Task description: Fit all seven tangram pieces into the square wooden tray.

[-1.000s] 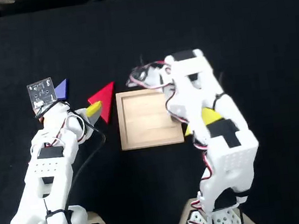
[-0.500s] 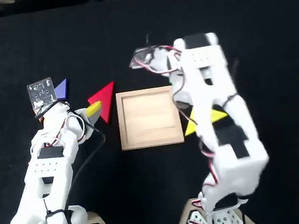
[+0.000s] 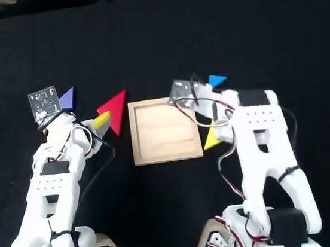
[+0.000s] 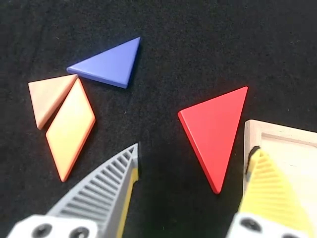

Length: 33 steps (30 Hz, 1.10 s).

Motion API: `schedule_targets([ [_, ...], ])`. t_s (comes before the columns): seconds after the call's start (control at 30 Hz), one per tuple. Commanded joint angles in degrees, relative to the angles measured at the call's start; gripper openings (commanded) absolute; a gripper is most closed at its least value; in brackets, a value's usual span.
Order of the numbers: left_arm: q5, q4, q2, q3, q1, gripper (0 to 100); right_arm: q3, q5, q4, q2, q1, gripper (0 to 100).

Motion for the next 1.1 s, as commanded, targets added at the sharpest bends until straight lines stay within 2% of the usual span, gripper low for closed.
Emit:
schedule_targets([
  [0.0,-0.44,-1.14,-1.49,-0.57,-0.4,34,2.07,17.58,-0.88,-2.68,2.9,36.4],
  [0.1,-0.44,-1.14,-1.49,-0.75,-0.4,34,2.42,25.05,-1.85,-2.59,3.08,36.8],
  [0.3,-0.44,-1.14,-1.05,-1.01,-0.57,34,3.03,25.49,-7.38,-1.36,1.32,36.8],
  [0.57,-0.44,-1.14,-1.14,-1.01,-0.48,34,2.07,25.49,-13.1,11.74,1.23,36.8],
  [0.83,-0.44,-1.14,-1.14,-1.01,-0.48,34,-7.78,26.11,-5.89,20.26,1.14,36.8],
  [1.07,-0.44,-1.14,-1.14,-1.01,-0.4,34,-13.05,27.52,-5.27,27.03,1.05,36.8],
])
